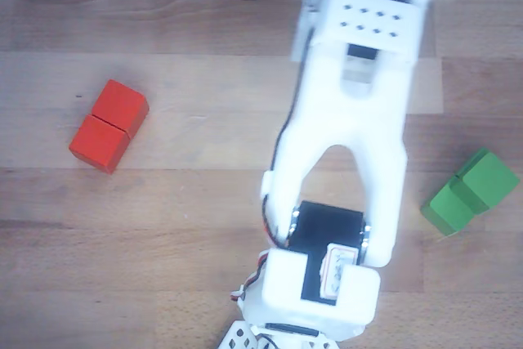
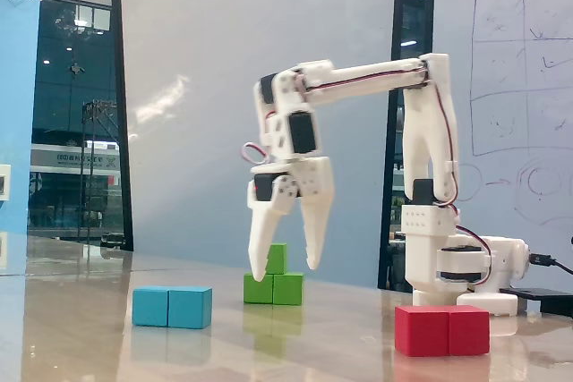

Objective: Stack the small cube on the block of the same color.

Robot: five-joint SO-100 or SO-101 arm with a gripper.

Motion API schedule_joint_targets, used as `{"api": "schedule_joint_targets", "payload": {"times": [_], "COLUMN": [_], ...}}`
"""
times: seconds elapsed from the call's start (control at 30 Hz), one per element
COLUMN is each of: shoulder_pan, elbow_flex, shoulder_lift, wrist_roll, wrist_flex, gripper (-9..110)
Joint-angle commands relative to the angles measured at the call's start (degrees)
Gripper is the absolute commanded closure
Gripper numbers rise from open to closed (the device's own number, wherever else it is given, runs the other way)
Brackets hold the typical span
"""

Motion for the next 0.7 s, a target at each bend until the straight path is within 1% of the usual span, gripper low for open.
{"api": "schedule_joint_targets", "payload": {"times": [0.0, 0.2, 0.4, 0.5, 0.67], "shoulder_pan": [-4.8, -9.7, -8.9, -8.3, -8.2], "elbow_flex": [6.2, 27.5, 48.8, 54.8, 61.2], "shoulder_lift": [11.7, 29.4, 51.4, 60.4, 71.4], "wrist_roll": [3.4, 6.8, 6.3, 6.3, 6.3], "wrist_flex": [-6.1, -16.9, -25.4, -27.4, -27.5], "gripper": [72, 72, 73, 79, 97]}}
